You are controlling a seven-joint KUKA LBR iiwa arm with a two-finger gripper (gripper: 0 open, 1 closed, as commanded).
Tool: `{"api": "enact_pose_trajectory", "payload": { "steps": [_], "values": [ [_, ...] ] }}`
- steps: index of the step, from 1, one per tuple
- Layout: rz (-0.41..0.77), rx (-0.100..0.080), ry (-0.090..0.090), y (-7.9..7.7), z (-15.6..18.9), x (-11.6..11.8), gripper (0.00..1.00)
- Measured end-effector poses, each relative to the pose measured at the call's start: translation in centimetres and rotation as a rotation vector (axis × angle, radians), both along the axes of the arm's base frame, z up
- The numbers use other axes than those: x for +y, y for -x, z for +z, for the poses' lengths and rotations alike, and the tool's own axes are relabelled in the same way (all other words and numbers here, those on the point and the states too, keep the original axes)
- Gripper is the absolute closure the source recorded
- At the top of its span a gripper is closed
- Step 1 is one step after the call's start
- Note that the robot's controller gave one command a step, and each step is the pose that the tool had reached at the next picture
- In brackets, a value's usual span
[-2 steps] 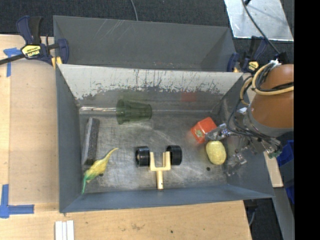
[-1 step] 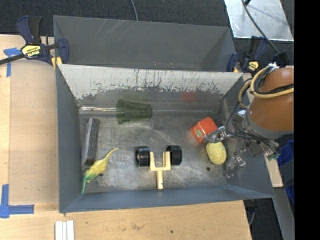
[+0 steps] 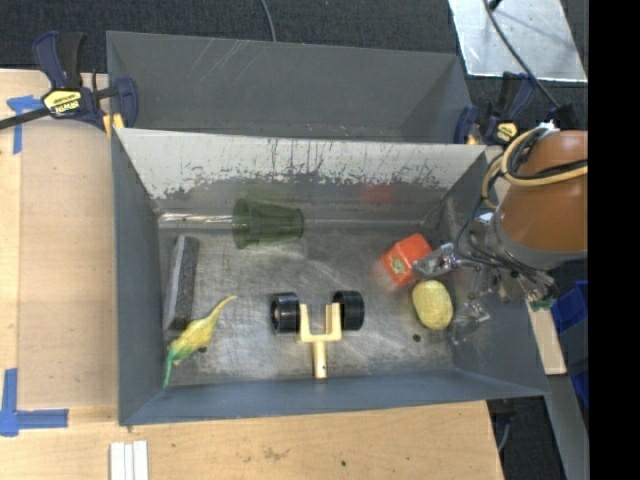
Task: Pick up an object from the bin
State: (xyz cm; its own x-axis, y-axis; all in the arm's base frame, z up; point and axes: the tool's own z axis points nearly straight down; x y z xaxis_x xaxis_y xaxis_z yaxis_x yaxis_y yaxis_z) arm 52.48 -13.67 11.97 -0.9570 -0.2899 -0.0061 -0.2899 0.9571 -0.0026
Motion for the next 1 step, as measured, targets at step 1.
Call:
{"api": "enact_pose_trajectory", "payload": {
  "steps": [1],
  "values": [
    [0.006,-0.016,0.003,-2.16,-1.04,-0.60,1.00]
  ]
}}
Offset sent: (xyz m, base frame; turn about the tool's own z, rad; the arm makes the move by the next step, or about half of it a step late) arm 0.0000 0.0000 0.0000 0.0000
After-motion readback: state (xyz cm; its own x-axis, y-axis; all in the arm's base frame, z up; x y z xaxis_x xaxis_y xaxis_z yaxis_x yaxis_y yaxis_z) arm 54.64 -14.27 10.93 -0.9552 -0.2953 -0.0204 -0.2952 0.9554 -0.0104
